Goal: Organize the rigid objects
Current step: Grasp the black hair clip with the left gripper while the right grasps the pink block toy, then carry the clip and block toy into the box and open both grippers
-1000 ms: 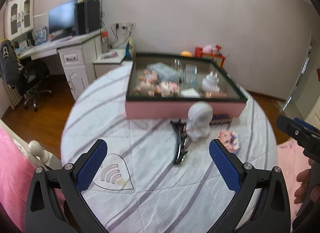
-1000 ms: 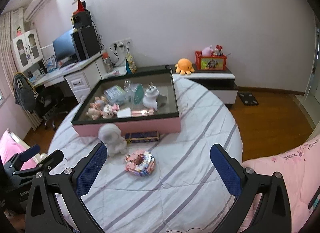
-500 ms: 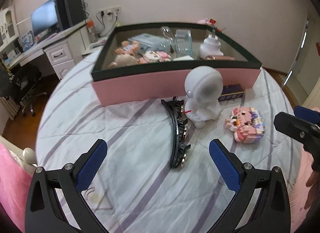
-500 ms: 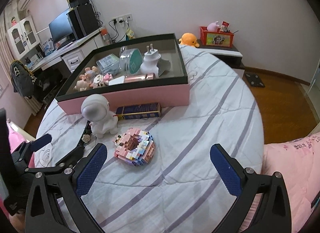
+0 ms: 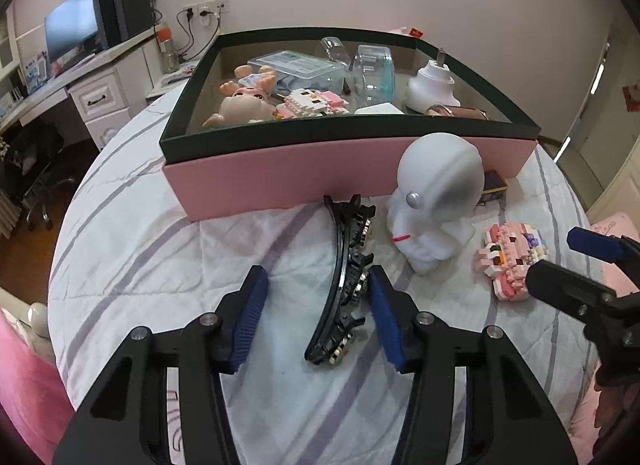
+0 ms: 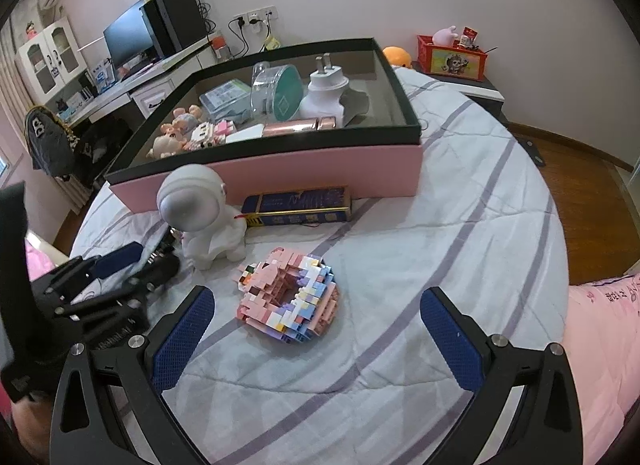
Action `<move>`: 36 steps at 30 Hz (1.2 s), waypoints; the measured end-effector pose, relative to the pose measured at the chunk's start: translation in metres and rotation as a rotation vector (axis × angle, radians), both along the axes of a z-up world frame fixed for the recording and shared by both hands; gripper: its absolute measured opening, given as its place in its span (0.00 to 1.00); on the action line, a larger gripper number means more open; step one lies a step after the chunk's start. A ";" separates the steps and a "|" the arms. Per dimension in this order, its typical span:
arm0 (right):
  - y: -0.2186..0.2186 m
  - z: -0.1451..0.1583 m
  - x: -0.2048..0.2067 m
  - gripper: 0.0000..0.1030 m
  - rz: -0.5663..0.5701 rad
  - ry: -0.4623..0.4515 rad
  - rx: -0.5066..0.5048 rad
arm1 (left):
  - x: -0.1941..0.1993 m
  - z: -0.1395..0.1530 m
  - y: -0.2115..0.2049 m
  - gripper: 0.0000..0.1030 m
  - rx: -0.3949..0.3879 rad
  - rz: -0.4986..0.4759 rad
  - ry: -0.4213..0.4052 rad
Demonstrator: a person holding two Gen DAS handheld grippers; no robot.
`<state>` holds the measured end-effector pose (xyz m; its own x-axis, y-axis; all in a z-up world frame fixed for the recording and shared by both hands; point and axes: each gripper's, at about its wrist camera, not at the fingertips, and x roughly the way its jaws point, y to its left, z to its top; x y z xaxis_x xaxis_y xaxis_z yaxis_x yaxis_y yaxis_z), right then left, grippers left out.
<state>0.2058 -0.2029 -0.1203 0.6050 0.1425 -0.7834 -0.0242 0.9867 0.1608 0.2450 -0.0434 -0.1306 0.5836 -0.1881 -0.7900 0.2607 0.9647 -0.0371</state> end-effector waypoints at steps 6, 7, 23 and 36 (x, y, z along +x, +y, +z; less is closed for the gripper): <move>0.009 -0.007 0.004 1.00 0.005 -0.002 -0.027 | 0.005 -0.002 -0.011 0.51 0.029 -0.013 -0.015; 0.011 -0.010 0.006 1.00 0.006 0.001 -0.040 | 0.005 -0.001 -0.010 0.43 0.019 -0.012 -0.016; 0.013 -0.013 -0.003 0.61 0.024 -0.043 -0.083 | -0.014 0.007 0.024 0.18 -0.094 0.050 -0.012; 0.009 0.009 -0.013 0.61 0.042 -0.078 -0.048 | -0.028 0.032 0.037 0.18 -0.116 0.070 -0.058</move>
